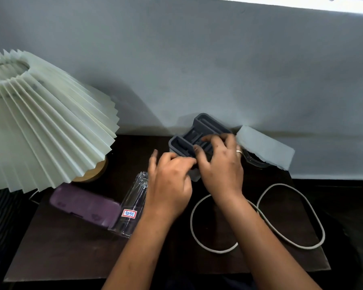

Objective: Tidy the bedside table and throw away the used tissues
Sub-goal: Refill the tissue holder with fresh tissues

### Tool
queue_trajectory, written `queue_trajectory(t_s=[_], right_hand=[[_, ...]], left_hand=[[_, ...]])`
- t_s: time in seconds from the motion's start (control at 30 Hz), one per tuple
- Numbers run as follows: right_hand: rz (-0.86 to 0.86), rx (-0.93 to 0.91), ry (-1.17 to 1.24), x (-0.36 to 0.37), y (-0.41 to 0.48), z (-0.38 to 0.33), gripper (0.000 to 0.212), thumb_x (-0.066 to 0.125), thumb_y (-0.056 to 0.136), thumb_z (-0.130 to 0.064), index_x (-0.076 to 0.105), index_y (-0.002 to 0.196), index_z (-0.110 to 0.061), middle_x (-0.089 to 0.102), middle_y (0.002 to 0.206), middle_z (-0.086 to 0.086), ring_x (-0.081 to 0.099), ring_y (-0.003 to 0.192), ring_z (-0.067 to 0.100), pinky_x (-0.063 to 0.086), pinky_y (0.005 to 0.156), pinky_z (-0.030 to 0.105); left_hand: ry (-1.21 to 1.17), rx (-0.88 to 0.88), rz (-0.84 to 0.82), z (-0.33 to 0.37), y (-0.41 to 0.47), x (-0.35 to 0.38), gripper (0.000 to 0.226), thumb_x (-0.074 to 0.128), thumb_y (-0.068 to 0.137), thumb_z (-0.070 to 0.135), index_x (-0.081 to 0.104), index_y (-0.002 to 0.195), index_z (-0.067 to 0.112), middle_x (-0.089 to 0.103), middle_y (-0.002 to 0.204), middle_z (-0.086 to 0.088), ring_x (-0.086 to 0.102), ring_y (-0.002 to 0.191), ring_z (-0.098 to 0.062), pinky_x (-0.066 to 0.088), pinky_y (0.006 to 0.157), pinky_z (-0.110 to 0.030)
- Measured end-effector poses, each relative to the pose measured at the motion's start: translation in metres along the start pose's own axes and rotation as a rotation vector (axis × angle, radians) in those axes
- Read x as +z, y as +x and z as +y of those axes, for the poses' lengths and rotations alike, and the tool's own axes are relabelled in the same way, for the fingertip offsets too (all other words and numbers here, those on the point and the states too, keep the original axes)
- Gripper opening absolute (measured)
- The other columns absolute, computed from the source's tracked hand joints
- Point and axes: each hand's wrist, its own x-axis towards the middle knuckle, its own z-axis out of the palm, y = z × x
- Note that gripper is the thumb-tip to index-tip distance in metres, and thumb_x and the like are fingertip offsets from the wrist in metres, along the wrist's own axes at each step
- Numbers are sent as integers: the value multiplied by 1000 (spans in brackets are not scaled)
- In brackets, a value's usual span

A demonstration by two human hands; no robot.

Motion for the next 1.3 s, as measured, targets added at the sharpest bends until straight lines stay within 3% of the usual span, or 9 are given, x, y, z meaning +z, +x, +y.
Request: queue_trajectory(t_s=[0.13,0.5,0.6,0.7,0.73,0.87,1.0,1.13,1.3], right_hand=[[-177,18,-123,-6,-5,-5,36,49,90,-34,48,126,-30,47,129,0,57,104,32,36,71,33],[-239,-110,-232,-22,-3,8,54,44,75,10,64,111,-25,49,125,-1,50,107,29,46,77,35],[-206,-146,-334,-22,-8,8,43,49,75,4,64,106,-22,45,130,0,46,117,25,31,92,42],[-9,-201,-468,-18,-16,-1,18,51,81,-21,63,92,-16,57,106,6,56,96,30,36,74,39],[3,-213,-507,-18,-20,-6,23,50,83,-34,63,91,-16,60,96,7,59,87,32,40,68,37],[-311,-118,-591,-15,-30,-15,50,43,86,-61,49,118,-22,62,111,6,59,102,33,42,76,39],[-276,-164,-568,-18,-30,-11,28,45,91,-24,47,119,-24,58,116,2,54,104,35,33,70,36],[-298,-125,-517,-23,-20,4,42,42,84,0,50,120,-20,55,121,2,48,109,32,38,70,35],[-230,-104,-365,-19,-8,24,49,43,80,13,58,118,-14,48,133,4,39,126,33,46,89,37]], left_hand=[[0,-58,97,-12,2,-9,37,37,69,15,68,87,24,70,87,8,59,91,-21,32,103,-52],[1,-156,164,-18,3,-10,27,52,79,14,64,103,18,67,103,-1,58,98,-26,39,97,-55],[74,-153,127,-21,1,-5,34,65,78,20,62,112,17,62,116,-6,56,107,-30,35,100,-58],[130,-160,79,-21,2,-4,47,70,75,27,58,121,21,55,128,-4,49,119,-28,24,105,-60],[144,-162,65,-22,2,-5,51,70,76,29,56,124,22,52,132,-3,46,123,-27,20,106,-60],[159,-153,40,-22,2,-7,55,64,80,29,48,132,25,46,141,2,39,130,-21,10,107,-62],[175,-139,28,-22,1,-4,52,56,86,27,44,136,27,45,142,6,37,133,-19,7,106,-64],[166,-162,1,-24,1,-2,49,54,88,27,44,136,28,46,141,10,35,135,-16,3,106,-64],[159,-135,-38,-20,0,0,48,53,88,28,43,135,32,57,129,14,41,130,-13,-2,107,-62]])
